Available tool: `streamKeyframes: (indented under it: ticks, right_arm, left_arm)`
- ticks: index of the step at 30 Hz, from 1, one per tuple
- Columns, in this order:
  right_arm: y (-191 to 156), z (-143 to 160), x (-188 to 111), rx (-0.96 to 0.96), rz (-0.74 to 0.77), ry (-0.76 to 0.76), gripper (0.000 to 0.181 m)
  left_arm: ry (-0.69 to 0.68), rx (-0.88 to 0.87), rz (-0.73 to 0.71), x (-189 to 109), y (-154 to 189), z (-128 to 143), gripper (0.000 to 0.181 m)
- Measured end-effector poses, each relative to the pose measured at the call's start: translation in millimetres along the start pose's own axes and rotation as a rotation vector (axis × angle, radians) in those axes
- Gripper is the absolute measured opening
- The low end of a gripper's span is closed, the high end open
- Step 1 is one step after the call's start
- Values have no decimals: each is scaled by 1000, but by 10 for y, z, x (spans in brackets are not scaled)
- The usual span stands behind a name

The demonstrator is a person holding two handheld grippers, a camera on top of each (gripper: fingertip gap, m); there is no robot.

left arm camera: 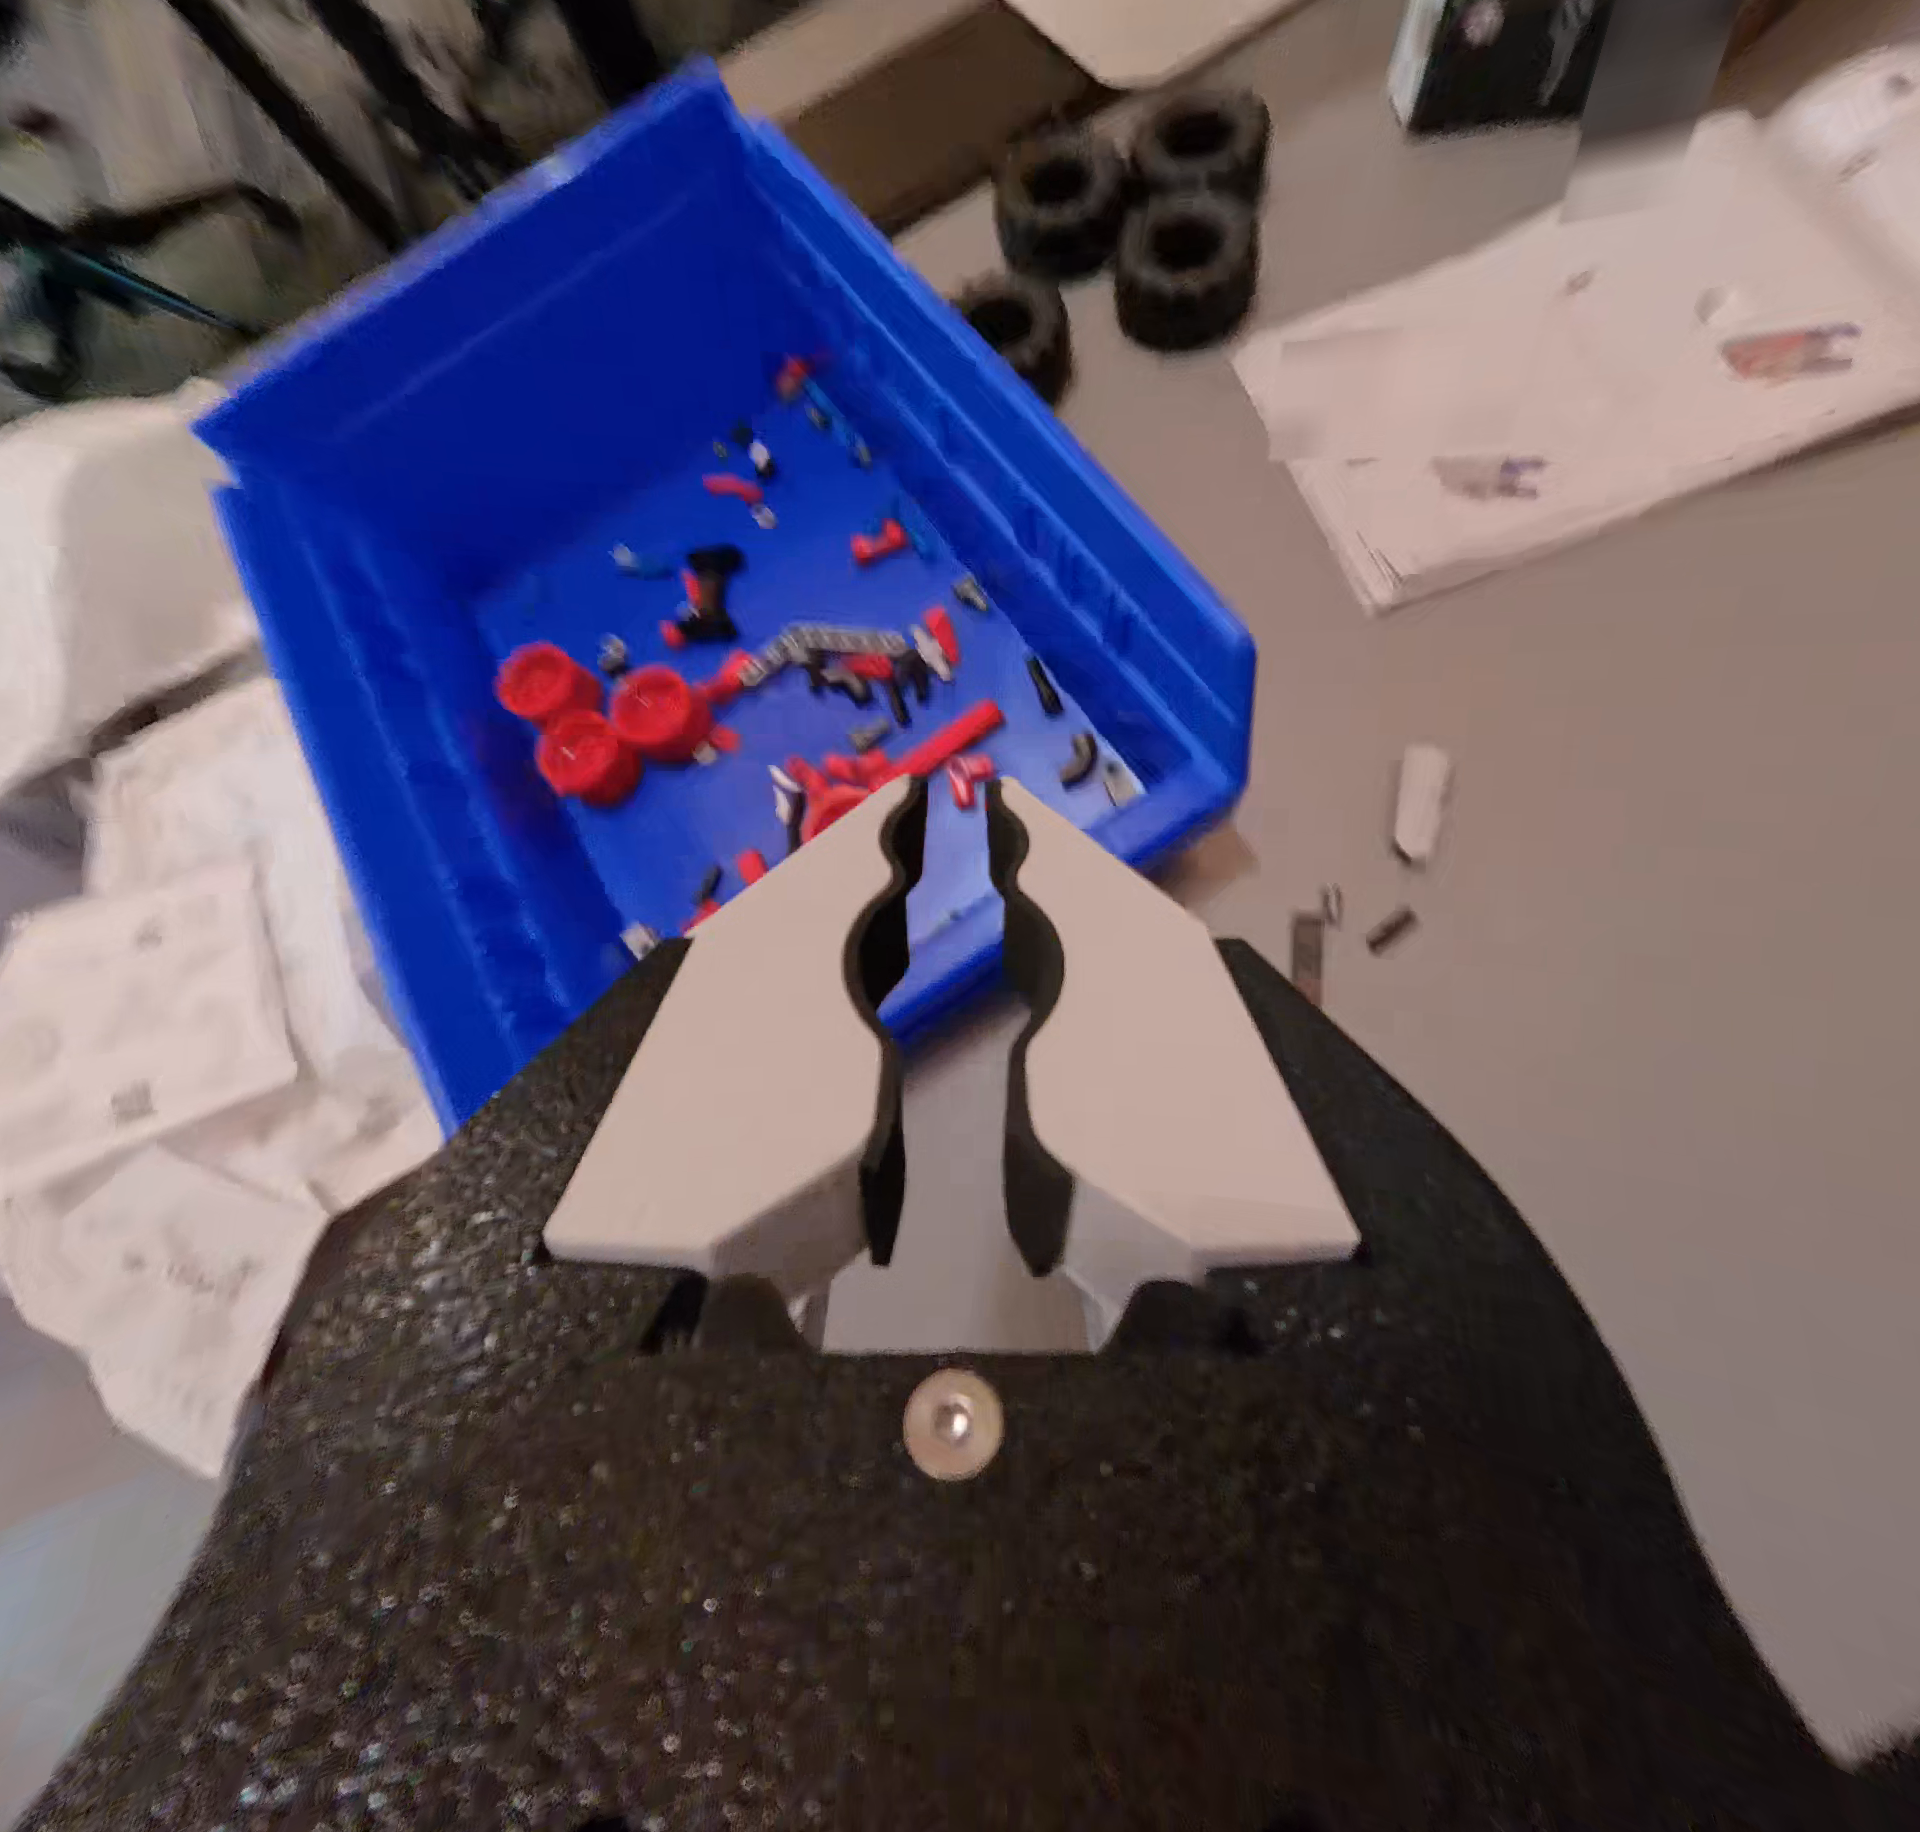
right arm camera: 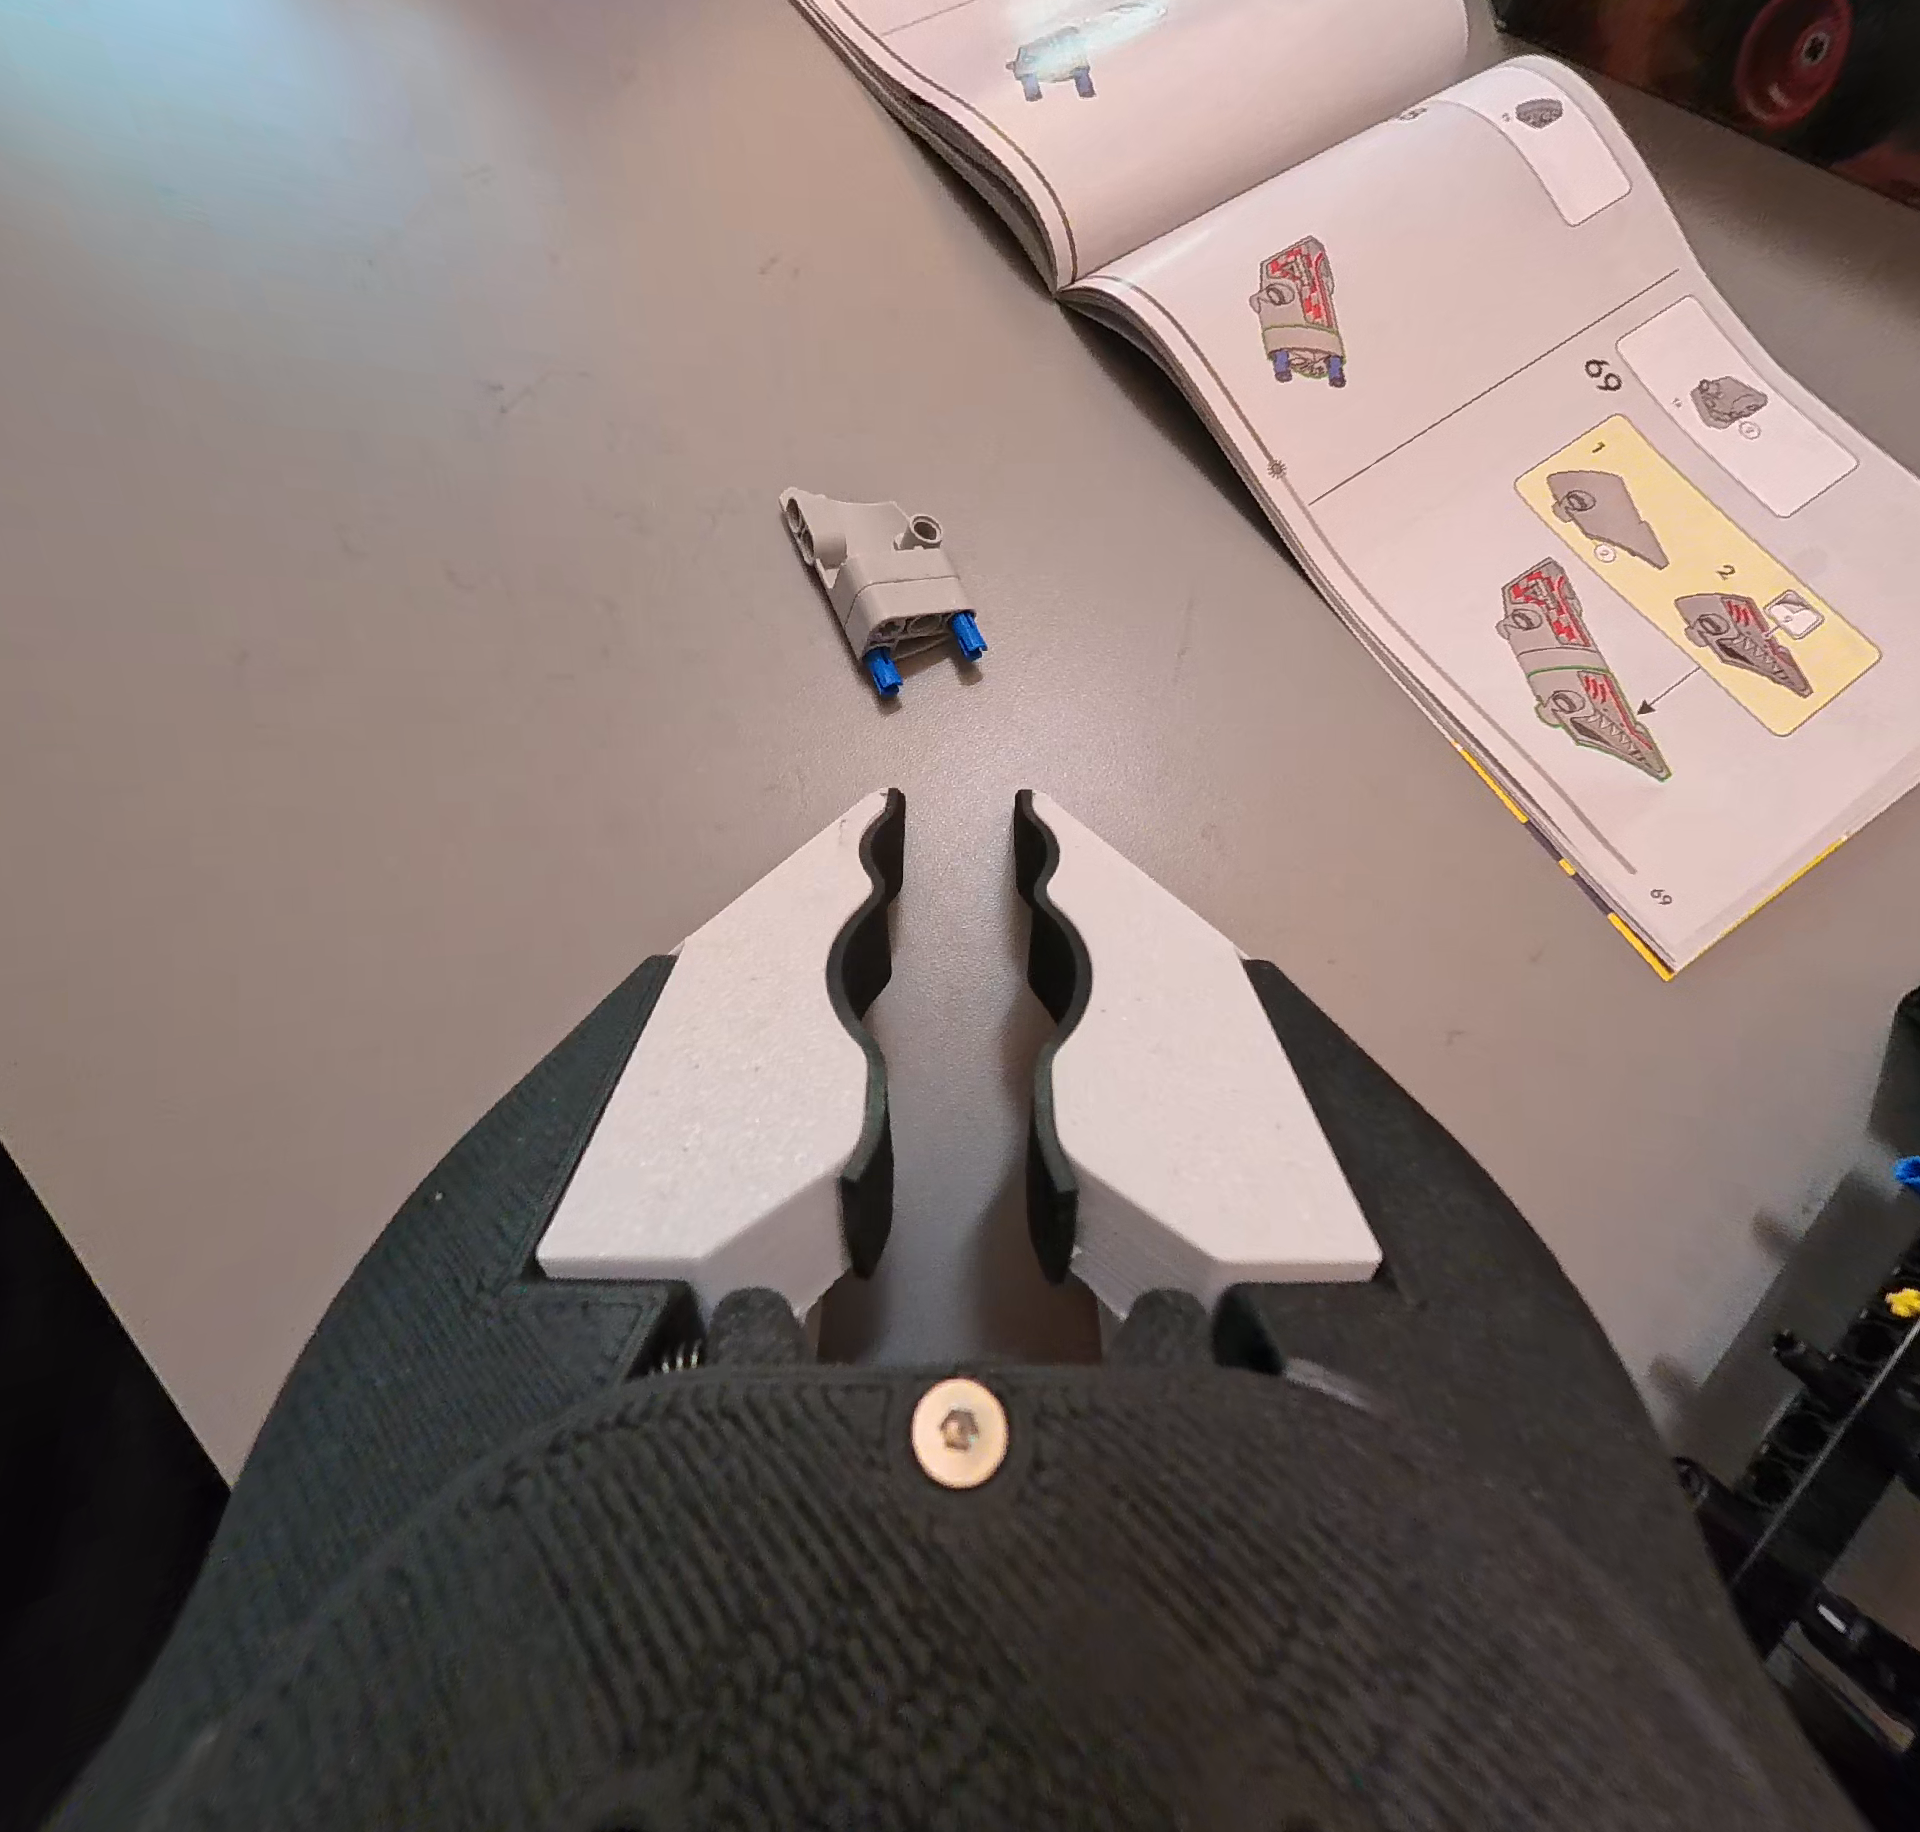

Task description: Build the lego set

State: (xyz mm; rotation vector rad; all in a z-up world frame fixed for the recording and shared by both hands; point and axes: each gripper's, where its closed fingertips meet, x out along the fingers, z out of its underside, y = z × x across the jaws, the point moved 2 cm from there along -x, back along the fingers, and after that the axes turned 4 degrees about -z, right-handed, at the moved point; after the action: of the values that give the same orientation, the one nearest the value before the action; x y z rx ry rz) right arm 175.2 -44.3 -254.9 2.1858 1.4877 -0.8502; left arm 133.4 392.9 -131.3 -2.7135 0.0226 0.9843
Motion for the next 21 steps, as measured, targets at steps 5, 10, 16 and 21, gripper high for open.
streamKeyframes:
  ticks: [5, 10, 16, 21]
  right_arm:
    - [0, 0, 0, 2, -1, 0, 20]
    - [-1, 1, -1, -3, 3, 0, 19]
    - [-10, 0, 0, -21, 13, -1, 18]
    - [-11, 0, -2, -22, 13, -1, 18]
  left_arm:
    - [-114, 44, 258, 85, 400, 416, 11]
    - [-274, 140, 236, 209, 624, 903, 21]
    - [-282, 104, 212, 197, 624, 1160, 18]
    - [-69, 268, 160, 204, 716, 1038, 5]
